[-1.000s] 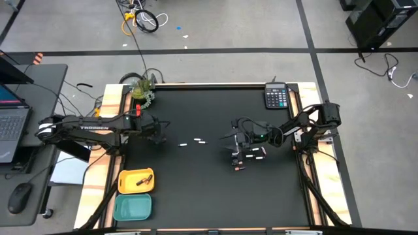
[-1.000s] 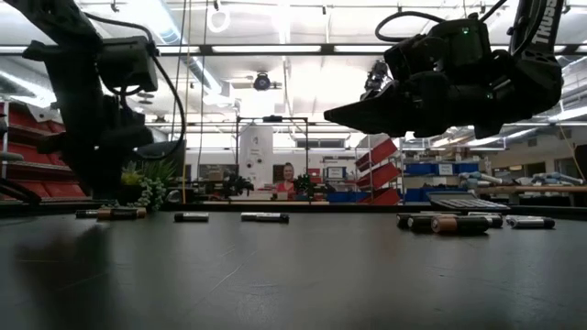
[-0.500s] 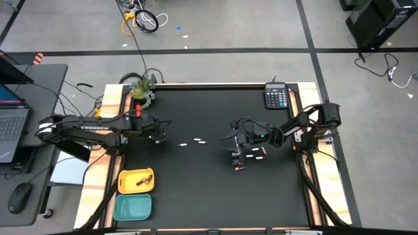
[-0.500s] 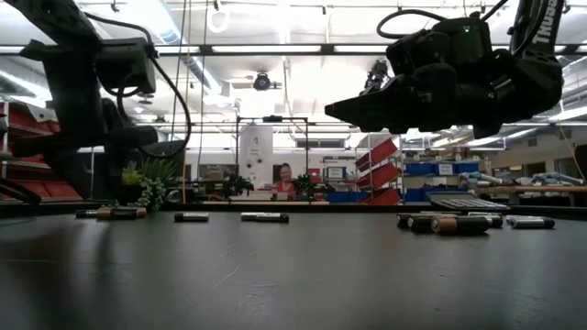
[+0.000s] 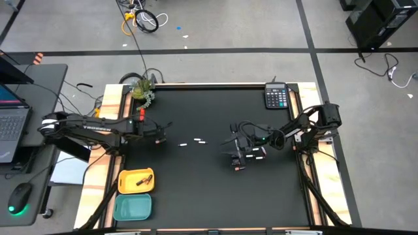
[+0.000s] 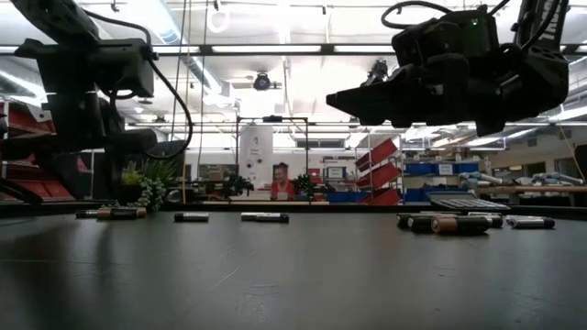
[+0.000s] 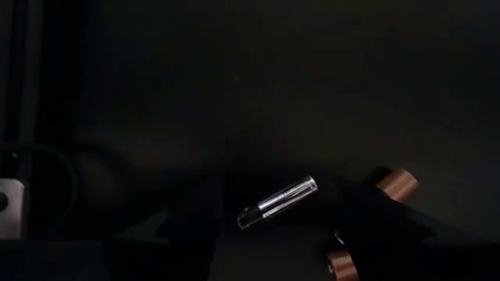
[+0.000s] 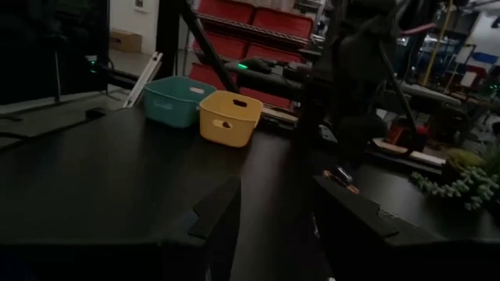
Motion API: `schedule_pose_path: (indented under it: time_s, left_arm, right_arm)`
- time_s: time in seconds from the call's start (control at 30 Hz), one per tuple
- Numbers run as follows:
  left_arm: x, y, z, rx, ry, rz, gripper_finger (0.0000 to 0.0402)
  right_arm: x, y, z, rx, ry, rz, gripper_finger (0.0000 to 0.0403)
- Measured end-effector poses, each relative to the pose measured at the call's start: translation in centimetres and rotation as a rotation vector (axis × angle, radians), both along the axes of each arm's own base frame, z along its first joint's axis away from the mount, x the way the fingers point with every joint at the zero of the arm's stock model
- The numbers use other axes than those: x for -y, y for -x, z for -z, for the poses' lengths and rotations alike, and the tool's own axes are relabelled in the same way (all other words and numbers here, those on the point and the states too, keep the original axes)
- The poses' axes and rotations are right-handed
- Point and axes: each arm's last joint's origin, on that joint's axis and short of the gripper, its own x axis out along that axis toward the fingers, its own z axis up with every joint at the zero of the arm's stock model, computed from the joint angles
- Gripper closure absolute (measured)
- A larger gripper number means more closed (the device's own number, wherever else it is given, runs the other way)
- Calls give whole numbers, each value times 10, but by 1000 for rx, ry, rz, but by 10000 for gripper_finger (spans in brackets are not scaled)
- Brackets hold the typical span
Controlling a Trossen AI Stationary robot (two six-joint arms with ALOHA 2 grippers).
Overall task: Sort batteries
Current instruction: Put the silver battery into the green bin
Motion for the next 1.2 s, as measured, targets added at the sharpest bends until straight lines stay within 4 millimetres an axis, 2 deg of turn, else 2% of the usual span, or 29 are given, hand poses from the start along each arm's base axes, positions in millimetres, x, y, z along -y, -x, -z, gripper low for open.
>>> schedule_pose_path:
  time_s: [0.43,0.83,1.0,1.2]
  left_arm:
    - [23,-13,14,38,-88,-87,154]
    - [29,-15,27,-41,-117,-94,154]
    - [29,-11,27,-99,-124,-49,160]
    - [29,-11,27,-156,-107,61,192]
  right_arm:
    - [-7,0,-2,17,5,-21,234]
    - [-12,0,-4,43,11,-59,234]
    - [-12,0,-4,43,11,-60,234]
    - [-13,1,-5,51,3,-81,234]
